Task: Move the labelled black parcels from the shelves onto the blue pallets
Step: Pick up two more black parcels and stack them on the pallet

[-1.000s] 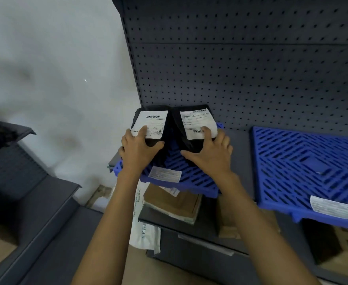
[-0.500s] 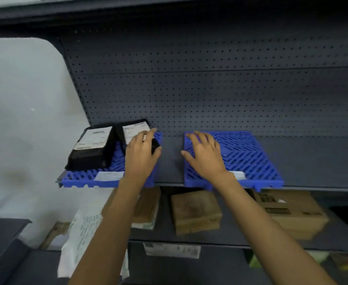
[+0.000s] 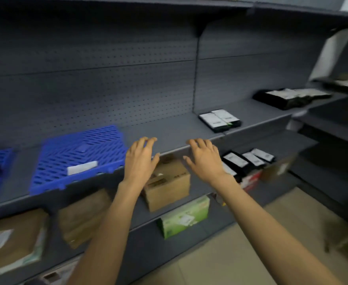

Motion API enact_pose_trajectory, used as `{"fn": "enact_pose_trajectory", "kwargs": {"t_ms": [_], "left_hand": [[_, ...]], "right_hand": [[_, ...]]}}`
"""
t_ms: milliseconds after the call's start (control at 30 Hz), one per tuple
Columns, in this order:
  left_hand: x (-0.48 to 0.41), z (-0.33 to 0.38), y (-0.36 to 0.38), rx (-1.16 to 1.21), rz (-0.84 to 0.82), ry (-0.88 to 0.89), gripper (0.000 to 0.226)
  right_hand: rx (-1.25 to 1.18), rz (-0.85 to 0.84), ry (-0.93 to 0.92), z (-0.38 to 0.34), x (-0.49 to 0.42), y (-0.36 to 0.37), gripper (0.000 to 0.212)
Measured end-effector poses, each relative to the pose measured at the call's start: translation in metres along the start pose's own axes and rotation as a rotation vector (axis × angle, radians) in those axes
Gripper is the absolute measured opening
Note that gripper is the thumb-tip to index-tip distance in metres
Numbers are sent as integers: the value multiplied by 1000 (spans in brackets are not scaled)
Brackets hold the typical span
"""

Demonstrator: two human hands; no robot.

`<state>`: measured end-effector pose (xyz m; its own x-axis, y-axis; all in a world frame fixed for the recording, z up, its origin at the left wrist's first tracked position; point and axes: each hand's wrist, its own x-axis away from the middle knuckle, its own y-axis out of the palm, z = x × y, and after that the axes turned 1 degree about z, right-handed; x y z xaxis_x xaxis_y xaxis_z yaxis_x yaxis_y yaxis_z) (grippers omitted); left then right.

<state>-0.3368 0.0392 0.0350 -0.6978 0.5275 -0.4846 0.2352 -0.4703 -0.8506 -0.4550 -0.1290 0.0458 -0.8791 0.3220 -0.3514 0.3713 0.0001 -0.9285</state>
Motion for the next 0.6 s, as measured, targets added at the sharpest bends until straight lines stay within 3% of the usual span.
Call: {"fn": "enact_pose_trajectory", "kwargs": {"t_ms": [267,600], "left_hand": [[-38,184,86,107,-135,286,48],[-94,346,209,180,-329,494,47]], "right_hand": [[87,-23,302,181,66,-27,47],[149,-140,557,349,86,-14,48]]}}
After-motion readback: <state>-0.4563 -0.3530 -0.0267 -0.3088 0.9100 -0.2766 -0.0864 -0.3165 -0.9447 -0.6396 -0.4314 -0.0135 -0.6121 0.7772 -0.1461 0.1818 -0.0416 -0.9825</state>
